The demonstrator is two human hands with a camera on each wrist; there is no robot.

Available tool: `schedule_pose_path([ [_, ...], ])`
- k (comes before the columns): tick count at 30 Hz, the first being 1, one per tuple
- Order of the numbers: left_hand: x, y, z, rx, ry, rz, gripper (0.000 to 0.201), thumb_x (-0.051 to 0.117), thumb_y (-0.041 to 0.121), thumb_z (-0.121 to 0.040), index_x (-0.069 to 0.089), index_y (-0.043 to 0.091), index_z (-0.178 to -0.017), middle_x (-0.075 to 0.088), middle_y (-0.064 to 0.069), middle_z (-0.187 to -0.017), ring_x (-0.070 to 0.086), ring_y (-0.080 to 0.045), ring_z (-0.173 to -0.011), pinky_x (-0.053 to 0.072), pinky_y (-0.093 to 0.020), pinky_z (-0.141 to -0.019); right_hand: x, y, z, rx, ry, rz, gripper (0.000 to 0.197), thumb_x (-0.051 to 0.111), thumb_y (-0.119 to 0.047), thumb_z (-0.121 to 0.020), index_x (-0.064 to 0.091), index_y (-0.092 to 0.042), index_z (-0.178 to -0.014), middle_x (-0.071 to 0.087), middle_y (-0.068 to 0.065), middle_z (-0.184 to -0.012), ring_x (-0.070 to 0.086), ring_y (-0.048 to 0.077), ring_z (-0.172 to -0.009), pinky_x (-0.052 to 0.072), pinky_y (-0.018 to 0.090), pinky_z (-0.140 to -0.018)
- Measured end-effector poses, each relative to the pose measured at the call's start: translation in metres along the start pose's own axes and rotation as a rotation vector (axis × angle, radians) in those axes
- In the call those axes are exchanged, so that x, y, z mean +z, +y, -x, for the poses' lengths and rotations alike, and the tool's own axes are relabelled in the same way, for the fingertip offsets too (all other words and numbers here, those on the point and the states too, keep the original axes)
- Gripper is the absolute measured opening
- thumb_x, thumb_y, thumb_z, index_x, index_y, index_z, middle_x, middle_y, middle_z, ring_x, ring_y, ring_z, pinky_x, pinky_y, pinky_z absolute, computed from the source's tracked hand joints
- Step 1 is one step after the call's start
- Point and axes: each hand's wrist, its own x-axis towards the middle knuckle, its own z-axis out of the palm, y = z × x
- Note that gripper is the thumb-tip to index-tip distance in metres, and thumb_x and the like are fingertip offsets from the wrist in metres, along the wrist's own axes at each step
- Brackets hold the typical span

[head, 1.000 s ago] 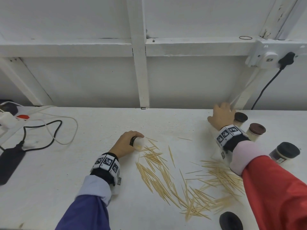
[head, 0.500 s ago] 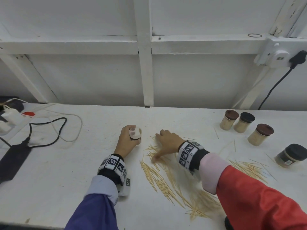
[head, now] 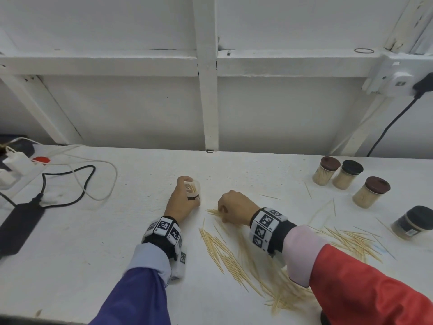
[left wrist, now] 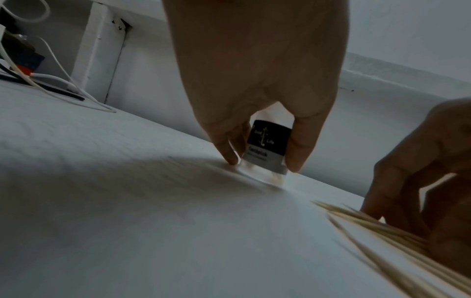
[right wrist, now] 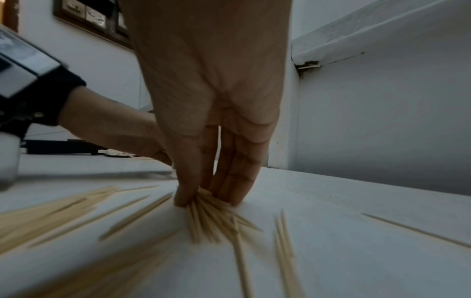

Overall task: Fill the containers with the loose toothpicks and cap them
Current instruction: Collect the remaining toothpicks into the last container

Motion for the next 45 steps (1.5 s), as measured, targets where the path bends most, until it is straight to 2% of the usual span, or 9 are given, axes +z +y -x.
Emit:
schedule_pose_path([
  [6, 0.003, 0.000, -0.002, 0.001, 0.013, -0.030, 0.062, 0.071, 0.003, -0.078, 0.032, 0.031, -0.117, 0.056, -0.006, -0.110, 0.059, -0.029, -0.097, 0.051, -0.040, -0.084, -0.003, -0.002, 0.006, -0.027, 0.006, 0.084, 0.020, 0.053, 0.002, -0.086, 0.068, -0.005, -0.097, 0.062, 0.014, -0.104, 0.061, 0.031, -0.087, 0.050, 0.034, -0.074],
  [10, 0.003, -0.002, -0.002, 0.003, 0.009, -0.043, 0.063, 0.073, 0.006, -0.078, 0.031, 0.033, -0.117, 0.056, -0.004, -0.111, 0.059, -0.027, -0.099, 0.051, -0.041, -0.087, -0.004, -0.006, 0.011, -0.032, -0.021, 0.143, 0.016, 0.049, 0.005, -0.082, 0.052, -0.010, -0.079, 0.049, 0.010, -0.087, 0.048, 0.027, -0.074, 0.035, 0.028, -0.058],
  [13, 0.001, 0.002, -0.001, 0.066, 0.027, -0.100, 0.060, 0.072, 0.007, -0.077, 0.038, 0.033, -0.118, 0.057, 0.001, -0.112, 0.057, -0.022, -0.099, 0.048, -0.034, -0.081, -0.003, -0.007, 0.012, -0.042, -0.040, 0.190, 0.017, 0.049, 0.004, -0.082, 0.045, -0.010, -0.073, 0.044, 0.007, -0.079, 0.046, 0.026, -0.073, 0.032, 0.030, -0.058],
  [17, 0.003, -0.001, -0.004, 0.279, 0.158, -0.277, 0.059, 0.063, -0.007, -0.072, 0.061, 0.027, -0.119, 0.059, 0.004, -0.114, 0.051, -0.020, -0.107, 0.043, -0.035, -0.086, 0.001, -0.001, 0.010, -0.047, -0.018, 0.188, 0.012, 0.049, 0.001, -0.085, 0.061, -0.003, -0.088, 0.059, 0.015, -0.095, 0.054, 0.029, -0.079, 0.041, 0.033, -0.065],
  [21, 0.005, -0.009, -0.007, 0.348, 0.141, -0.406, 0.054, 0.077, 0.001, -0.070, 0.069, 0.032, -0.113, 0.058, 0.007, -0.108, 0.047, -0.018, -0.109, 0.026, -0.030, -0.092, 0.000, 0.002, 0.014, -0.061, -0.010, 0.201, 0.017, 0.060, -0.006, -0.088, 0.066, -0.002, -0.103, 0.061, 0.016, -0.107, 0.061, 0.032, -0.092, 0.052, 0.039, -0.080],
  [30, 0.006, -0.007, -0.007, 0.333, 0.082, -0.356, 0.050, 0.078, 0.009, -0.071, 0.068, 0.032, -0.114, 0.055, 0.012, -0.104, 0.047, -0.016, -0.106, 0.032, -0.035, -0.094, -0.003, -0.003, 0.021, -0.069, -0.017, 0.256, 0.013, 0.043, 0.002, -0.088, 0.052, -0.008, -0.084, 0.046, 0.011, -0.086, 0.043, 0.026, -0.074, 0.034, 0.032, -0.064],
  [38, 0.009, 0.000, -0.005, 0.353, 0.015, -0.246, 0.048, 0.078, 0.009, -0.073, 0.068, 0.030, -0.114, 0.059, 0.011, -0.109, 0.049, -0.016, -0.105, 0.039, -0.038, -0.094, -0.005, 0.009, 0.023, -0.004, -0.003, -0.040, 0.016, 0.052, 0.001, -0.077, 0.059, -0.006, -0.064, 0.051, 0.004, -0.062, 0.046, 0.022, -0.058, 0.035, 0.027, -0.052],
  [41, 0.010, 0.000, -0.005, 0.360, -0.022, -0.207, 0.049, 0.076, 0.006, -0.073, 0.067, 0.030, -0.114, 0.062, 0.009, -0.112, 0.052, -0.017, -0.106, 0.043, -0.041, -0.095, -0.012, 0.018, 0.023, 0.008, -0.004, -0.158, 0.012, 0.062, -0.004, -0.080, 0.073, -0.007, -0.079, 0.070, 0.003, -0.077, 0.063, 0.019, -0.069, 0.052, 0.031, -0.064],
  [45, 0.012, 0.001, -0.005, 0.352, -0.059, -0.202, 0.049, 0.075, 0.004, -0.074, 0.067, 0.029, -0.115, 0.060, 0.011, -0.111, 0.051, -0.017, -0.106, 0.043, -0.041, -0.096, -0.022, 0.031, 0.021, 0.030, -0.024, -0.256, 0.006, 0.070, -0.010, -0.079, 0.075, -0.011, -0.076, 0.071, 0.000, -0.070, 0.058, 0.007, -0.059, 0.051, 0.030, -0.065],
])
